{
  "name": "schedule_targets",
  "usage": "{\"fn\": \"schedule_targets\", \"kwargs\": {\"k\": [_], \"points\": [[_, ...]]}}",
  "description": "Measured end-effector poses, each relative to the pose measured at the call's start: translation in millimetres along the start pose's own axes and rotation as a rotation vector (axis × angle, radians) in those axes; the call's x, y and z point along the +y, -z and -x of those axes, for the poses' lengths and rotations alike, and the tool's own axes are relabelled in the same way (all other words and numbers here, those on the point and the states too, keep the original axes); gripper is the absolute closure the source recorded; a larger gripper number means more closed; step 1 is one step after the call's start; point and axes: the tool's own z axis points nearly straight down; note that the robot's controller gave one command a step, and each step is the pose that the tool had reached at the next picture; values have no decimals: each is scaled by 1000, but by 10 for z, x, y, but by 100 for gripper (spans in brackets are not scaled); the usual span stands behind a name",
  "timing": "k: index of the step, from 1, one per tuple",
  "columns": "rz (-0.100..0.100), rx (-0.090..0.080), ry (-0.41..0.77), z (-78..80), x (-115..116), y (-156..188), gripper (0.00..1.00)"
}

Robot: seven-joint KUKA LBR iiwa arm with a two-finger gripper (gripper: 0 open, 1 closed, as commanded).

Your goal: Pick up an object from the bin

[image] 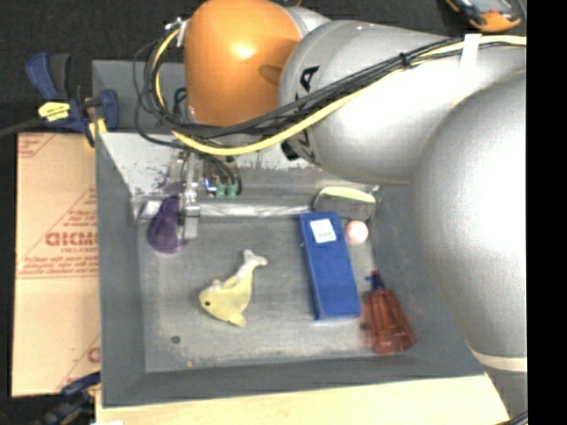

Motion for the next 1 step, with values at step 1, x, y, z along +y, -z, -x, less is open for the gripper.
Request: {"fn": "schedule_targets", "kwargs": {"k": [1], "points": [[2, -8, -4, 11, -14, 58, 0]]}}
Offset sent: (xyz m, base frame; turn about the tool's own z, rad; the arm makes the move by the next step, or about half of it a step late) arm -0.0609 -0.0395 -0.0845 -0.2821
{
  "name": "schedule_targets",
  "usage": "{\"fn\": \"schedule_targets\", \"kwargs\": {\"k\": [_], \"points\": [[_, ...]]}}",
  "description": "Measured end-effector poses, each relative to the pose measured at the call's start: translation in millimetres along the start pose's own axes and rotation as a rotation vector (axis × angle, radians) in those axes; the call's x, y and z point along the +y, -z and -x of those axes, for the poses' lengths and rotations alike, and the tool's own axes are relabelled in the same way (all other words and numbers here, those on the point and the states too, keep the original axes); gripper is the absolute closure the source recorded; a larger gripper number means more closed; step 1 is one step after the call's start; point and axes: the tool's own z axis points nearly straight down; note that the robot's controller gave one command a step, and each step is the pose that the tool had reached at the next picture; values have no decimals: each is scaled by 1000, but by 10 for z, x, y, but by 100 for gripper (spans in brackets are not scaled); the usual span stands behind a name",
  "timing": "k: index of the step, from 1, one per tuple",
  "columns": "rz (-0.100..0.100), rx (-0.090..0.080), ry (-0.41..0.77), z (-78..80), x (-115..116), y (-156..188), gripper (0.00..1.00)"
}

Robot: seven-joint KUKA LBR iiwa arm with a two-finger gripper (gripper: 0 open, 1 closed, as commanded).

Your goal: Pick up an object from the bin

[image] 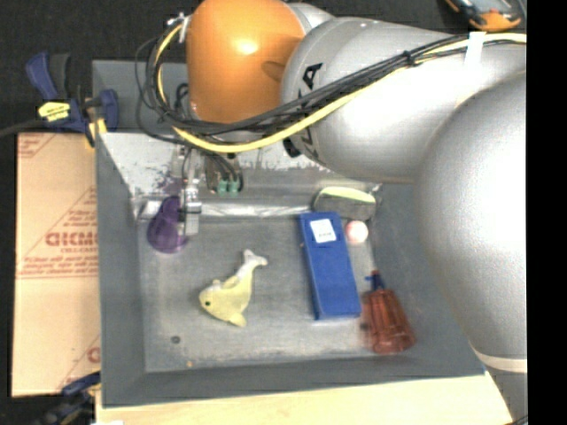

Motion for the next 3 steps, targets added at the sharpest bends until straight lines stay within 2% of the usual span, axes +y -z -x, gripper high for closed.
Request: {"fn": "schedule_targets", "kwargs": {"k": [1, 2, 3], "points": [[0, 0, 229, -487, -303, -705, 0], [0, -4, 589, -675, -561, -887, 0], [0, 4, 759, -871, -922, -1129, 0]]}}
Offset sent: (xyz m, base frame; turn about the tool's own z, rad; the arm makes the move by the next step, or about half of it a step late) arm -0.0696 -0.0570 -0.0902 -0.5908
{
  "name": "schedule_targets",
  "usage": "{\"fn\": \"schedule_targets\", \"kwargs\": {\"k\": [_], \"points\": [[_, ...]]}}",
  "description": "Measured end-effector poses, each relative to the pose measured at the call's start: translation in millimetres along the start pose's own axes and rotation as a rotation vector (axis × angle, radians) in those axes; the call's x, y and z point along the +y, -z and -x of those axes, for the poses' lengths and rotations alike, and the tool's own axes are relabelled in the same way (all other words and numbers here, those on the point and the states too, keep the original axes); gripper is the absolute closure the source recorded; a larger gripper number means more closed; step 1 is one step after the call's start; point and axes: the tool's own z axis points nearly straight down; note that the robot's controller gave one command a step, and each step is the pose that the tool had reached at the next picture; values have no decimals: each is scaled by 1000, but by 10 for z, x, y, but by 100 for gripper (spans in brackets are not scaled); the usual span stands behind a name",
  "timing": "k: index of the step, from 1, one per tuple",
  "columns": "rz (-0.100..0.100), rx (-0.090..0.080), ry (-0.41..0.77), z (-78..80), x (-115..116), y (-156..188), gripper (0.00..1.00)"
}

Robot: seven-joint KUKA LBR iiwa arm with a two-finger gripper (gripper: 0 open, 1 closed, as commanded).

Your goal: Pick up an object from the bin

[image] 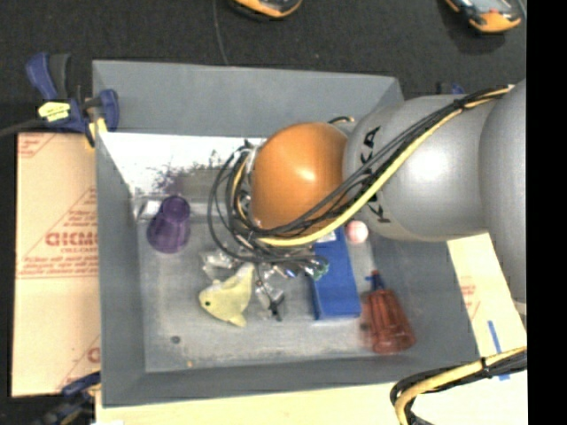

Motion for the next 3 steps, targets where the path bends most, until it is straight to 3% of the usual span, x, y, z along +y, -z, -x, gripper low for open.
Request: {"fn": "schedule_targets", "kwargs": {"k": [1, 2, 3], "points": [[-4, -7, 172, 103, -155, -410, 0], [-2, -6, 210, 168, -446, -654, 100], [-2, -5, 209, 168, -446, -653, 100]]}}
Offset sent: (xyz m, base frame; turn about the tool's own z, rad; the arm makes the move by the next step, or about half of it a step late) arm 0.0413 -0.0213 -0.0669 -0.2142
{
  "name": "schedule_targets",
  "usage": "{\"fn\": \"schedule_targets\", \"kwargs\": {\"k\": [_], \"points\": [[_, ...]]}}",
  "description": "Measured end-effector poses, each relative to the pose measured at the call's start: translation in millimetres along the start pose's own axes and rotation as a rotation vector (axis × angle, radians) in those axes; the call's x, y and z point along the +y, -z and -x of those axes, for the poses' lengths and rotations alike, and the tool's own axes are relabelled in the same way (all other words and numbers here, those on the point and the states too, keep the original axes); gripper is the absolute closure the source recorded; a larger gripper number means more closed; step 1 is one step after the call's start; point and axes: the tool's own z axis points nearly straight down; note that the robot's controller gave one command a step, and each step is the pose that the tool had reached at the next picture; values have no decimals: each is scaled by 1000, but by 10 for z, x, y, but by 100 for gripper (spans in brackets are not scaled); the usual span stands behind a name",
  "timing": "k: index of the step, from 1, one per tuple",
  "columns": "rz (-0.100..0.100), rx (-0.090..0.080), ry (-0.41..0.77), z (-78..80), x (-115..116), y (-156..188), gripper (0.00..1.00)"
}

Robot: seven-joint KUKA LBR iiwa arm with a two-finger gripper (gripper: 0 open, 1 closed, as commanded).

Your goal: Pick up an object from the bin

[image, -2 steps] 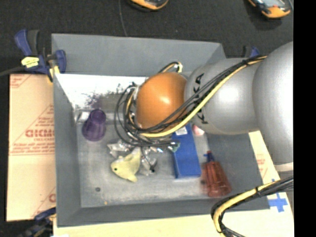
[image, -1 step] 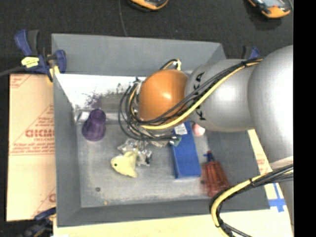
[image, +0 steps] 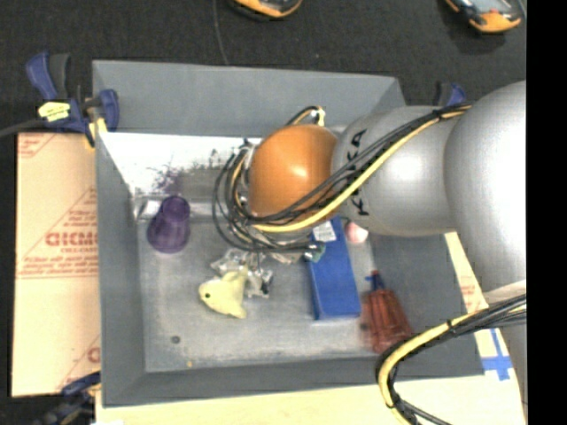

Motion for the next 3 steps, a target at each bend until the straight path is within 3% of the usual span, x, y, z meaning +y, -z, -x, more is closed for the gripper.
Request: {"fn": "schedule_targets", "kwargs": {"k": [1, 3], "points": [[5, 4, -2, -17, 14, 352, 100], [5, 3, -8, -18, 11, 628, 100]]}}
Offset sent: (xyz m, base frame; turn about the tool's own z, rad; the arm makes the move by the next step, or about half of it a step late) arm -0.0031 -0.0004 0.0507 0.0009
